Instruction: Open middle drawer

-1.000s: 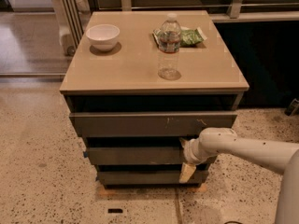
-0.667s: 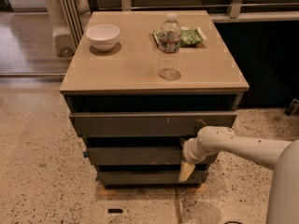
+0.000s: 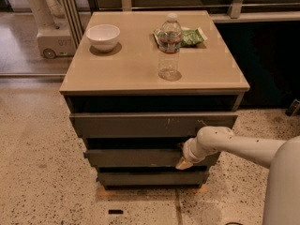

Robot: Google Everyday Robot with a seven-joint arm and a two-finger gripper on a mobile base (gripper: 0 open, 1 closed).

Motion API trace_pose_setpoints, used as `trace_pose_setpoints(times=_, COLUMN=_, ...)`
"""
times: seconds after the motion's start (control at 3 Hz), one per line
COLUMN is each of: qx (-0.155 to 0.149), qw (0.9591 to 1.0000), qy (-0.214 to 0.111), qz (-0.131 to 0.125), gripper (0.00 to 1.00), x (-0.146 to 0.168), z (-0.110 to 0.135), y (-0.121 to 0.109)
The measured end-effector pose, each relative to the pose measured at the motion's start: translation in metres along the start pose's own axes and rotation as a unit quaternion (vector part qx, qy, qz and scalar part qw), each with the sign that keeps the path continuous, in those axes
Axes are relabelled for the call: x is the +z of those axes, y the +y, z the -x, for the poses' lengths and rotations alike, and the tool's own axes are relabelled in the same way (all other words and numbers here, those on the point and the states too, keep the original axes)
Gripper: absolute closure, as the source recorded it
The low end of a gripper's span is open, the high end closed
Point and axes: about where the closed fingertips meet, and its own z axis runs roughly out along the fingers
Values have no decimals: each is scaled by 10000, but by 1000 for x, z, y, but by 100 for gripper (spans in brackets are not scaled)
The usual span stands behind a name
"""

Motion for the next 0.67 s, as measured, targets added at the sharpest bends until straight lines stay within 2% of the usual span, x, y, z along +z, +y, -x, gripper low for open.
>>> trace_pose_setpoints(times=0.67, qx=0, qw=10000, qy=0, qz=0, gripper=93, x=0, z=0, y=0)
